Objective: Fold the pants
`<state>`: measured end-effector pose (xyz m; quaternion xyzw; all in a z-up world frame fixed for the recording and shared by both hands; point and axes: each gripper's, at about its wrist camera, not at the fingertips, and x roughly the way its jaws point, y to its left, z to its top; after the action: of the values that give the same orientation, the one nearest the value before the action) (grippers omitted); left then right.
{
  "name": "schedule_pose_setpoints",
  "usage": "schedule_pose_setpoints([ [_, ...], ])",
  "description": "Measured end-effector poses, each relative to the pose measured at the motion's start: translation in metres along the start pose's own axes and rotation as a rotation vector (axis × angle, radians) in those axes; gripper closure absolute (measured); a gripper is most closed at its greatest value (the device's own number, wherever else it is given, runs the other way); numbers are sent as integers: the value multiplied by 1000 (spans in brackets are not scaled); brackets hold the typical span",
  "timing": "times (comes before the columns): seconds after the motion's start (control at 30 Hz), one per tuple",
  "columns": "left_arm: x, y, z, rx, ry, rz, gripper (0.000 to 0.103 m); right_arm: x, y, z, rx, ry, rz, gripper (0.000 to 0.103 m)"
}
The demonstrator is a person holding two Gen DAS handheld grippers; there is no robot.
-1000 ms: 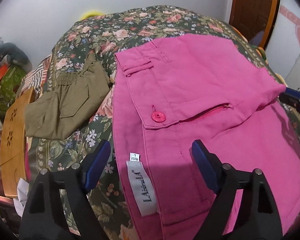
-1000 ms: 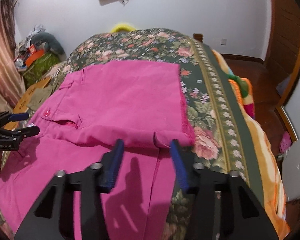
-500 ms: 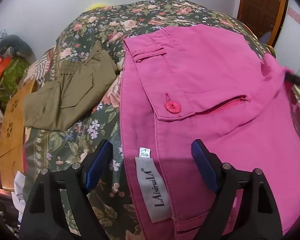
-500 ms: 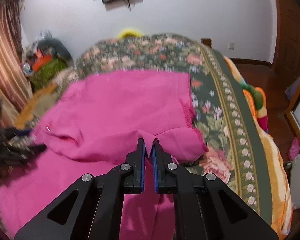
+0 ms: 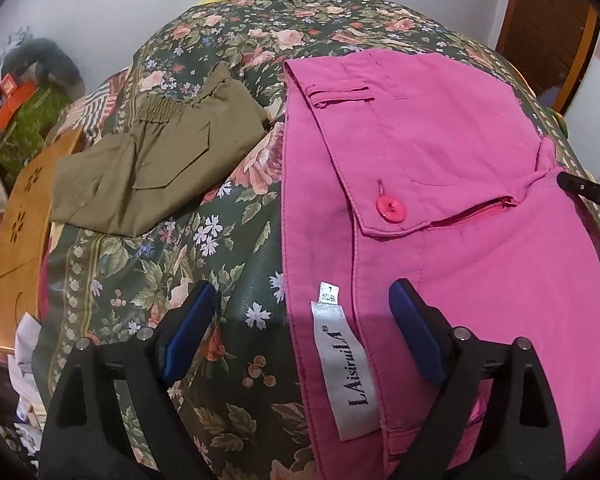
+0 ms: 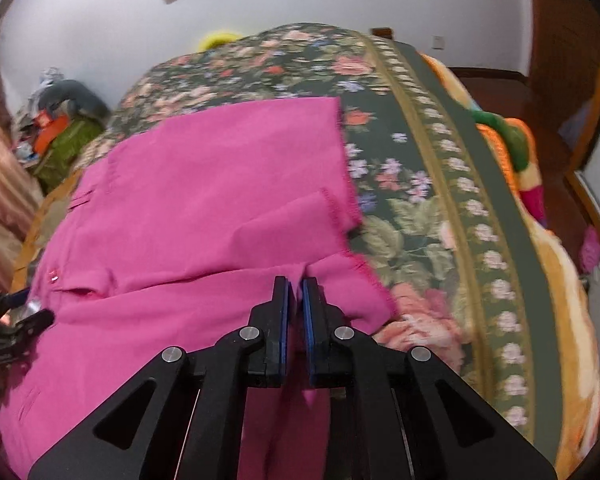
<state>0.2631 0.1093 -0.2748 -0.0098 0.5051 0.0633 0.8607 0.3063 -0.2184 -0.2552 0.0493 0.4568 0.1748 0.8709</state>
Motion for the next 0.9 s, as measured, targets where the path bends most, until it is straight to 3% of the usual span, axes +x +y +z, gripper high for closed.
schedule_pose_setpoints([
  [0.07,0,3,-1,-7,2,-6,11,-1,-4,1,-24,7,-157,99],
  [0.1,0,3,-1,-9,2,-7,11,-3,-10,0,-22,22,-171,99],
  [0.2,-7,2,0,3,-9,15,12,-25,-28,-4,40,38,-103,99],
  [0.27,-14,2,2,18,-17,22,14,-48,-29,-5,4,7,-99,99],
  [0.37,-28,6,13,20,-48,3,18,-69,-30,-2,-12,-21,-73,79],
  [0.43,-35,8,24,20,-76,-10,21,-74,-27,2,-8,-48,-64,51],
  [0.57,-32,8,51,18,-74,-71,28,-66,-18,11,3,-83,-7,50],
  [0.7,-1,3,69,9,32,-165,36,-31,-15,22,14,-51,32,50],
  [0.8,30,-2,73,-14,129,-206,42,-20,-14,13,-1,-19,40,50],
  [0.9,34,-2,75,-34,124,-242,46,7,-17,13,33,36,55,50],
])
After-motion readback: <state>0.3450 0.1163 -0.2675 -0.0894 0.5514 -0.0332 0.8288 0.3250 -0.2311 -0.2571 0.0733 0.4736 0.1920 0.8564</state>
